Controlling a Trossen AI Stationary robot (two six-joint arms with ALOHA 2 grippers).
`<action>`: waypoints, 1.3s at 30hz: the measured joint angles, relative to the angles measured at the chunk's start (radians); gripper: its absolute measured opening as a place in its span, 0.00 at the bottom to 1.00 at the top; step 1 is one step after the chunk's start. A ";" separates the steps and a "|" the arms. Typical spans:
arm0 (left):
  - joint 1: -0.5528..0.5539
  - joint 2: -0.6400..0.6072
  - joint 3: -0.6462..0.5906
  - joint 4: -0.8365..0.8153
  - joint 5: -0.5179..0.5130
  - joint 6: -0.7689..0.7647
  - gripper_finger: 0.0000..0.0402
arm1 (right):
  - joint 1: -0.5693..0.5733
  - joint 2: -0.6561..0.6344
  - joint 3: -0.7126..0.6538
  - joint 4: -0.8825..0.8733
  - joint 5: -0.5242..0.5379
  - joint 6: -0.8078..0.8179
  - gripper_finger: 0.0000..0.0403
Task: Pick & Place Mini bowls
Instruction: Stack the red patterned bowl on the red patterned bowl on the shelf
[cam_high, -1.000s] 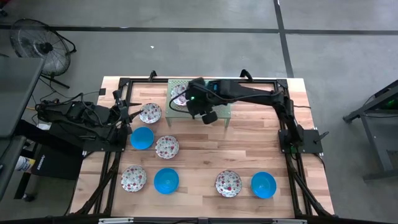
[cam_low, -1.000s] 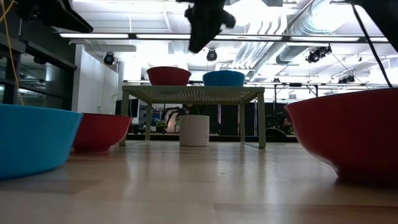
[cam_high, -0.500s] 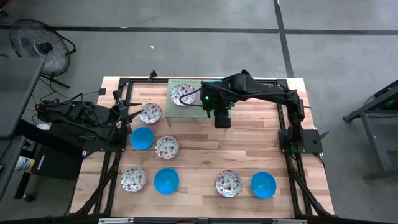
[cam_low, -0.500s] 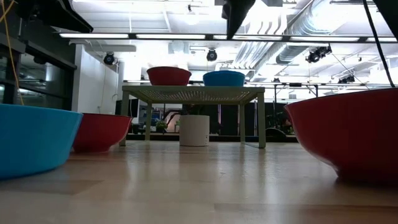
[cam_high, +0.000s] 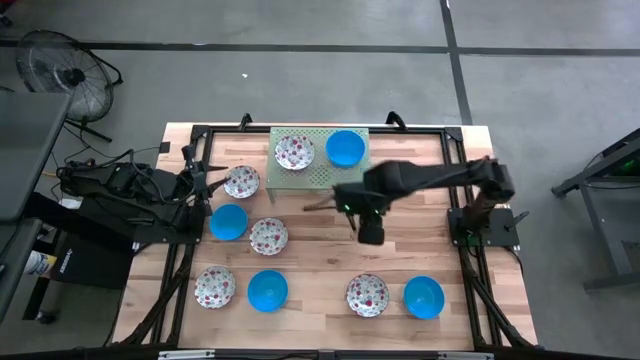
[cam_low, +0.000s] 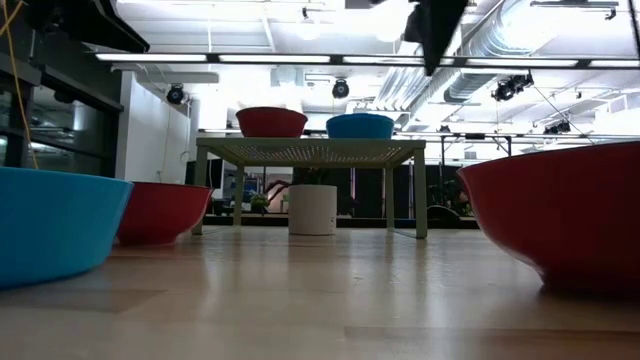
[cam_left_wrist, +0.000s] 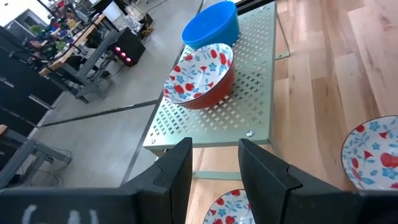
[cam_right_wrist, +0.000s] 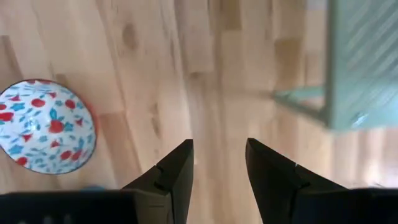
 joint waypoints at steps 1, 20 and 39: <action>0.000 0.000 0.000 0.000 0.002 0.000 0.32 | 0.017 -0.030 -0.051 0.027 -0.010 0.053 0.33; 0.000 0.000 0.000 0.000 0.044 0.000 0.32 | 0.311 -0.343 -0.672 0.589 -0.084 0.699 0.33; 0.000 0.000 0.000 -0.002 0.058 0.000 0.32 | 0.358 -0.272 -0.852 0.936 -0.115 0.772 0.33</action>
